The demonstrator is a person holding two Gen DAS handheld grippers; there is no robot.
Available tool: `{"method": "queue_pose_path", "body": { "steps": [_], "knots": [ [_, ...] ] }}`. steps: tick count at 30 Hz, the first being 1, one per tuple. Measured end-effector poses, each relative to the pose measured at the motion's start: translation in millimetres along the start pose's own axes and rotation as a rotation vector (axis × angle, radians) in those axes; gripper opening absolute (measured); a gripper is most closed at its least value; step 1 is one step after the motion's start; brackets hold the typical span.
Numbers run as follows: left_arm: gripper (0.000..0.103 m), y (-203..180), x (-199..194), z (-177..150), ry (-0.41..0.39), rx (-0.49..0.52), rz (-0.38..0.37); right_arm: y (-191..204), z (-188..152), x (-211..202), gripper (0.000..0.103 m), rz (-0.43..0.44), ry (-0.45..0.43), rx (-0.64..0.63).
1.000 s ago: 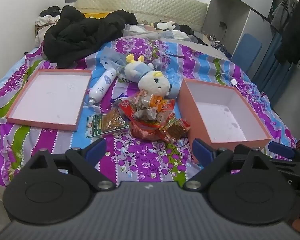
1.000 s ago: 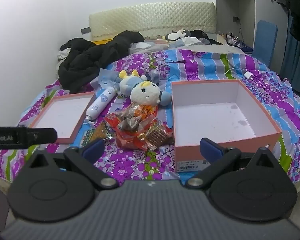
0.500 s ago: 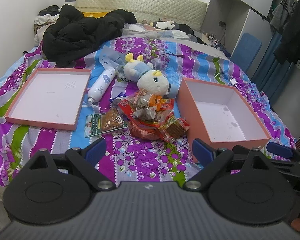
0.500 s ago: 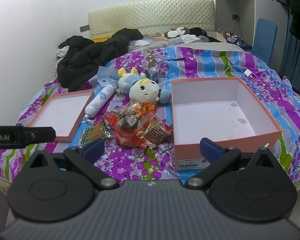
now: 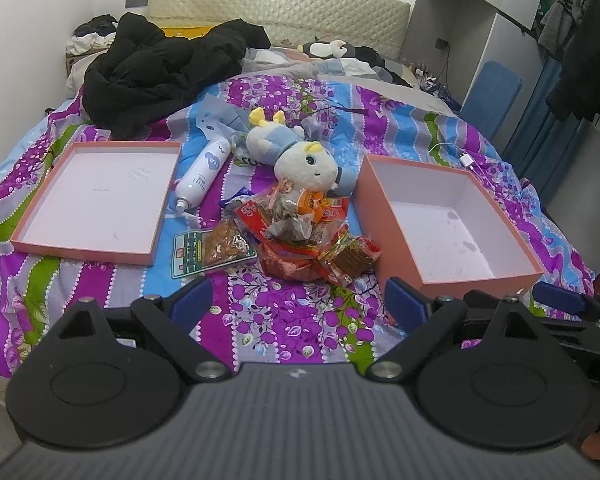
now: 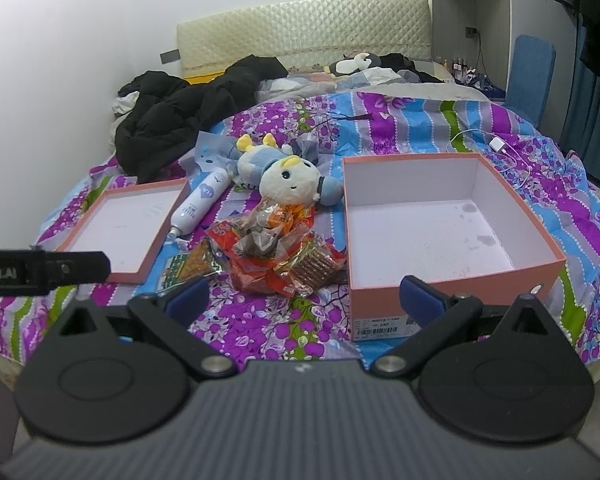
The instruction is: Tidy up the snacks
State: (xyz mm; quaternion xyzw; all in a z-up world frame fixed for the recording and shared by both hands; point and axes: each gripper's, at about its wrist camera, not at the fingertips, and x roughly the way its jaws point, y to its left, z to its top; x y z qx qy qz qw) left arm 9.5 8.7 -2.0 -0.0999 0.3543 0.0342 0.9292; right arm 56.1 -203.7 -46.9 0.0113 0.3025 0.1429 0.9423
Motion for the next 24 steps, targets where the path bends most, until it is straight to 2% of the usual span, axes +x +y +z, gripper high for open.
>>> {"method": "queue_pose_path", "body": {
  "steps": [24],
  "knots": [
    [0.095, 4.1, 0.2, -3.0, -0.002, -0.015, -0.017, 3.9, -1.5, -0.9, 0.103, 0.004, 0.007, -0.004]
  ]
}}
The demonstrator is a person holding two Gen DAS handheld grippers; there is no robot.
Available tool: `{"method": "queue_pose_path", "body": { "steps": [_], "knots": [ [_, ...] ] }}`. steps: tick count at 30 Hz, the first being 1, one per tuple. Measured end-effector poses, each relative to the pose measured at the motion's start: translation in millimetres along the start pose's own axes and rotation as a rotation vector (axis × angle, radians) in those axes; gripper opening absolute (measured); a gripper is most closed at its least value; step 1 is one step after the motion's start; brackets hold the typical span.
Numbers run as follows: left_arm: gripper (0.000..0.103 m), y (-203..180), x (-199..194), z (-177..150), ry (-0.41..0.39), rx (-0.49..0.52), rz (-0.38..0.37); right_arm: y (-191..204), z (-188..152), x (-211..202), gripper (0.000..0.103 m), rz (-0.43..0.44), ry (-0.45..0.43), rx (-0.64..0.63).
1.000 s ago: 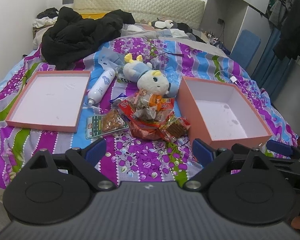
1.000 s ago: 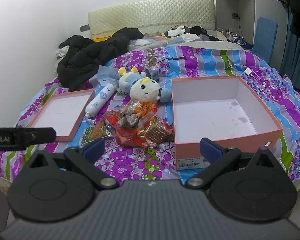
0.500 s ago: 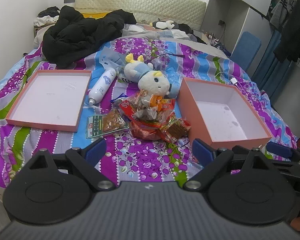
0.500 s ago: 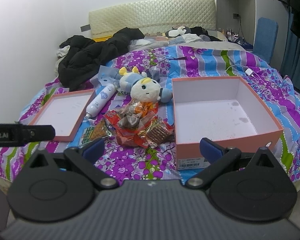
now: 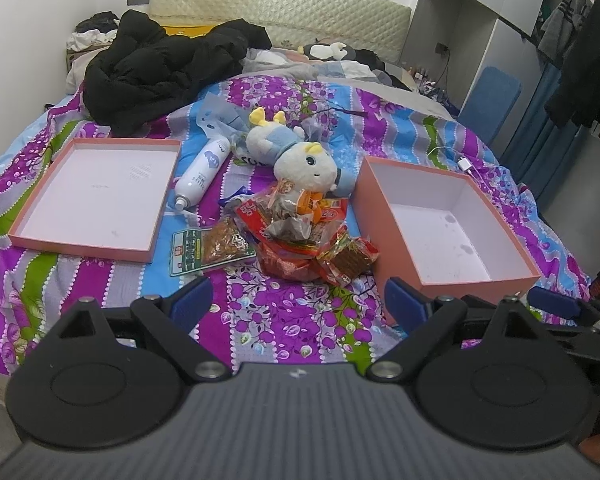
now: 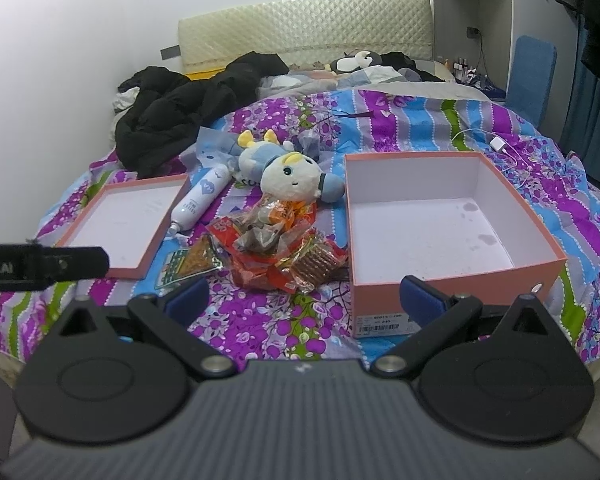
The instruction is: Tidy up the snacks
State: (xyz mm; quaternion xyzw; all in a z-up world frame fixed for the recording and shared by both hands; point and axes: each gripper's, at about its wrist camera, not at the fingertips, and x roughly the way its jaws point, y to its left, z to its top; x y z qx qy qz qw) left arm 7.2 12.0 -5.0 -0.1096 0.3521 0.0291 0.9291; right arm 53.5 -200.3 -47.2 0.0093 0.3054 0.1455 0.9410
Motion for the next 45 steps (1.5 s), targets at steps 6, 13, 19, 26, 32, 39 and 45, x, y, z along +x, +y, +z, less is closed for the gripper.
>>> {"method": "queue_pose_path", "body": {
  "steps": [6, 13, 19, 26, 32, 39, 45],
  "knots": [
    [0.095, 0.0, 1.2, -1.6, -0.007, 0.003, -0.015, -0.6, -1.3, -0.2, 0.103, -0.009, -0.004, 0.004],
    [0.095, -0.2, 1.0, -1.8, -0.005, 0.003, -0.015, 0.4, -1.3, 1.1, 0.103, -0.007, -0.003, 0.002],
    [0.095, -1.0, 3.2, -1.8, -0.009, 0.019, -0.009, -0.1, -1.4, 2.5, 0.103, 0.005, 0.0, 0.004],
    [0.095, -0.9, 12.9, 0.3, 0.006, 0.023, -0.015, -3.0, 0.0, 9.6, 0.103, 0.005, 0.016, 0.015],
    [0.095, 3.0, 29.6, 2.7, 0.03, 0.015, -0.02, -3.0, 0.2, 21.1, 0.103, 0.01, 0.036, 0.008],
    [0.095, 9.7, 63.2, 4.4, 0.076, 0.007, -0.034, 2.6, -3.4, 43.3, 0.103, -0.014, 0.038, -0.037],
    [0.095, 23.4, 99.1, 8.7, 0.112, -0.028, -0.016, 7.3, -3.6, 75.9, 0.101, 0.002, 0.083, -0.065]
  ]
}}
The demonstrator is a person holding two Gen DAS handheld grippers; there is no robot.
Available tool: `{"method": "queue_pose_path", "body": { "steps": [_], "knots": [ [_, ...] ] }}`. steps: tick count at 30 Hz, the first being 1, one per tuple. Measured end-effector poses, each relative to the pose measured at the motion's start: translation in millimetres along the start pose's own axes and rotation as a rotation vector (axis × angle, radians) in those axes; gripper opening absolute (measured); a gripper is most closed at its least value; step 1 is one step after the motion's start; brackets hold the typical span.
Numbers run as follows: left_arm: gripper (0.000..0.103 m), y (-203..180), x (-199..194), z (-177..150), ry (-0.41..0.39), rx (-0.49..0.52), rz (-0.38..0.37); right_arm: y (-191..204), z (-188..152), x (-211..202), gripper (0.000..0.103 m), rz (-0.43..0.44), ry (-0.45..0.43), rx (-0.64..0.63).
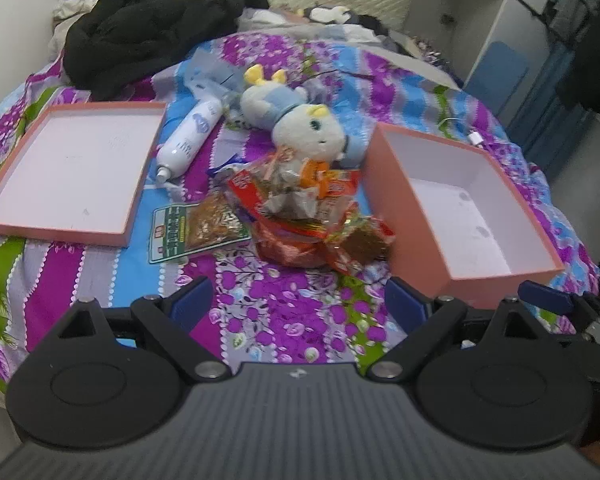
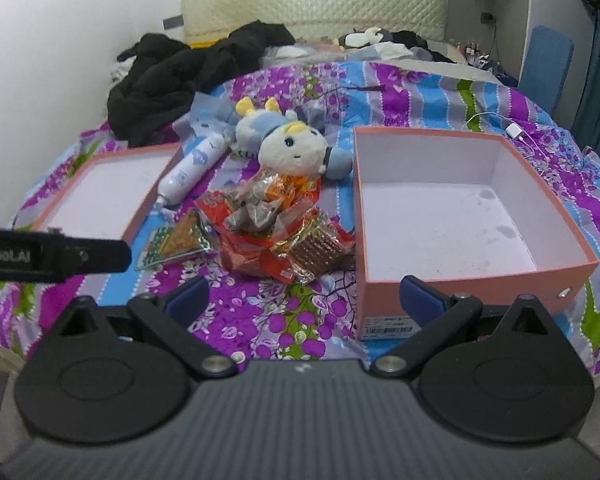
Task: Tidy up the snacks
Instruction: 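Grasp the green-labelled snack bag with the left tool while the right tool reaches toward the red foil candy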
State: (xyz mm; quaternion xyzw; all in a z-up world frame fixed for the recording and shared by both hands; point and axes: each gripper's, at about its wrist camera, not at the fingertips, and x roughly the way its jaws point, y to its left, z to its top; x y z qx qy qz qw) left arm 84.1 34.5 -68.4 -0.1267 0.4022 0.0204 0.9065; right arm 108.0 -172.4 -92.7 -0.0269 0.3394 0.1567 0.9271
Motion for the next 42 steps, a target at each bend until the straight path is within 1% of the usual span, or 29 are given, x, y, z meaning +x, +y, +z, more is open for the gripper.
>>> {"method": "queue_pose_path", "body": {
  "steps": [1, 5, 10, 11, 19, 23, 24, 25, 27, 29, 30, 31, 32, 33, 34, 35, 36, 37, 38, 39, 40, 42],
  "knots": [
    [0.095, 3.2, 5.9, 2.3, 0.004, -0.007, 0.004, 1.8, 1.0, 4.6, 0.098, 0.007, 0.003, -0.011],
    [0.095, 18.4, 33.6, 12.1, 0.031, -0.037, 0.023, 14.4, 4.4, 27.1, 0.095, 0.02, 0.011, -0.068],
    [0.095, 41.9, 74.7, 22.4, 0.059, -0.067, 0.057, 31.8, 2.4, 63.8, 0.08, 0.016, 0.026, -0.165],
    [0.095, 46.1, 83.2, 24.8, 0.062, -0.068, 0.061, 35.0, 1.0, 72.5, 0.08, 0.017, 0.031, -0.186],
    [0.095, 80.4, 151.2, 32.6, 0.084, -0.087, 0.086, 51.2, -19.0, 135.3, 0.079, 0.011, 0.032, -0.331],
    [0.094, 90.3, 181.1, 34.9, 0.094, -0.081, 0.102, 56.0, -28.2, 163.0, 0.079, -0.033, 0.029, -0.406],
    [0.094, 93.0, 188.7, 35.7, 0.099, -0.081, 0.105, 56.5, -29.5, 168.2, 0.075, -0.033, 0.03, -0.421],
    [0.094, 95.5, 194.9, 35.9, 0.098, -0.081, 0.105, 57.5, -30.5, 173.4, 0.067, -0.038, 0.033, -0.44],
    [0.094, 101.0, 207.4, 39.0, 0.099, -0.101, 0.103, 59.6, -32.3, 181.5, 0.064, -0.053, 0.026, -0.477],
    [0.094, 104.3, 217.5, 43.0, 0.092, -0.112, 0.096, 61.6, -34.7, 189.6, 0.063, -0.062, 0.017, -0.523],
    [0.094, 105.3, 223.3, 45.6, 0.088, -0.112, 0.102, 62.9, -36.7, 193.6, 0.06, -0.069, 0.014, -0.547],
    [0.093, 105.1, 227.7, 47.6, 0.084, -0.108, 0.11, 64.5, -38.0, 197.8, 0.054, -0.079, 0.014, -0.568],
    [0.093, 105.0, 233.2, 49.9, 0.08, -0.104, 0.116, 65.1, -39.6, 201.8, 0.051, -0.087, 0.016, -0.585],
    [0.093, 104.8, 237.0, 51.4, 0.079, -0.104, 0.119, 65.9, -40.9, 205.8, 0.045, -0.092, 0.022, -0.598],
    [0.093, 105.2, 242.3, 53.1, 0.075, -0.105, 0.122, 65.9, -42.2, 207.7, 0.038, -0.095, 0.028, -0.602],
    [0.093, 105.2, 247.2, 54.2, 0.077, -0.105, 0.128, 65.4, -43.0, 209.8, 0.034, -0.1, 0.033, -0.602],
    [0.09, 105.9, 251.3, 54.6, 0.083, -0.108, 0.132, 64.9, -43.7, 211.3, 0.024, -0.108, 0.039, -0.601],
    [0.09, 106.7, 255.9, 54.9, 0.088, -0.11, 0.133, 64.5, -44.4, 211.6, 0.019, -0.113, 0.043, -0.598],
    [0.09, 107.5, 260.4, 54.6, 0.093, -0.112, 0.135, 64.1, -44.2, 211.5, 0.017, -0.113, 0.046, -0.594],
    [0.086, 108.1, 264.5, 53.8, 0.101, -0.112, 0.136, 63.3, -44.1, 210.4, 0.013, -0.116, 0.045, -0.59],
    [0.079, 108.7, 268.4, 52.5, 0.115, -0.112, 0.135, 62.8, -43.9, 209.1, 0.009, -0.114, 0.046, -0.586],
    [0.077, 109.6, 273.4, 49.2, 0.129, -0.118, 0.132, 61.6, -43.4, 205.8, 0.006, -0.111, 0.049, -0.581]
  ]
}}
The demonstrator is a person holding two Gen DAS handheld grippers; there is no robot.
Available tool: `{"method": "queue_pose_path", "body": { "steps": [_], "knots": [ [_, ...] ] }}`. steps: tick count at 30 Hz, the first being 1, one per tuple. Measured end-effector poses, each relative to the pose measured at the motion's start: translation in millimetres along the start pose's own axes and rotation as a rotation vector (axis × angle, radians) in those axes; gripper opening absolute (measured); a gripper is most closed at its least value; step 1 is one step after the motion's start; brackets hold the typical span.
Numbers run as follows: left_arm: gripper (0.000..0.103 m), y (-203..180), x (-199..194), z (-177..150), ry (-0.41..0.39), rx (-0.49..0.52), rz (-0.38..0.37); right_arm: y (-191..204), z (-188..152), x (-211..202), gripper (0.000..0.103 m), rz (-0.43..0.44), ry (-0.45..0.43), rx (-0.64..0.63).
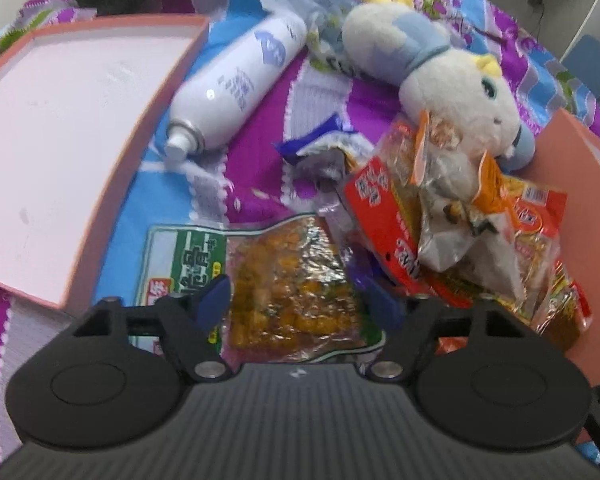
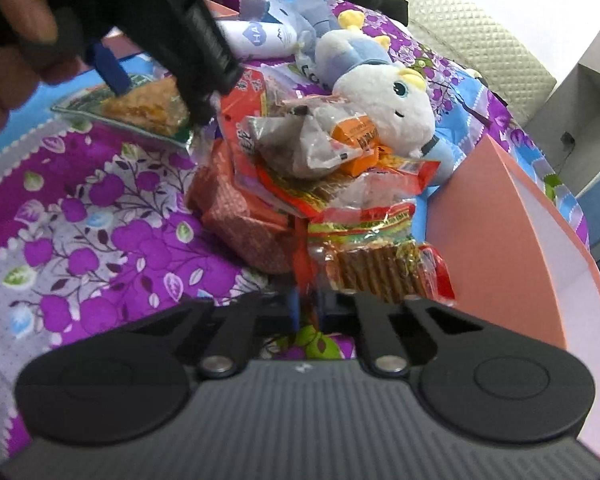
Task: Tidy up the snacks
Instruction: 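Grasp the green-labelled snack bag with the left tool while the right tool reaches toward the red foil candy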
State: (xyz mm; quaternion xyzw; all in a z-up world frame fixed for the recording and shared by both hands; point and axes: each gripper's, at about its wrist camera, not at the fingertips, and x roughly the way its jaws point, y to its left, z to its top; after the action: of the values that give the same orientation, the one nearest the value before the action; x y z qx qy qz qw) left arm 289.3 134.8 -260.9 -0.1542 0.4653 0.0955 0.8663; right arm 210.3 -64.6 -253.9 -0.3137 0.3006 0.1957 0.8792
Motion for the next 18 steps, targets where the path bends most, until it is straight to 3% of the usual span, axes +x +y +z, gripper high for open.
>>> {"method": "queue_pose_path", "body": {
  "steps": [9, 18],
  "knots": [
    [0.066, 0.9, -9.6, -5.5, -0.003, 0.019, -0.008, -3.3, -2.1, -20.1, 0.002, 0.02, -0.008, 0.02],
    [0.064, 0.3, -57.6, -35.3, -0.008, 0.068, -0.017, 2.4, -11.1, -60.2, 0.003, 0.054, -0.036, 0.042]
  ]
}}
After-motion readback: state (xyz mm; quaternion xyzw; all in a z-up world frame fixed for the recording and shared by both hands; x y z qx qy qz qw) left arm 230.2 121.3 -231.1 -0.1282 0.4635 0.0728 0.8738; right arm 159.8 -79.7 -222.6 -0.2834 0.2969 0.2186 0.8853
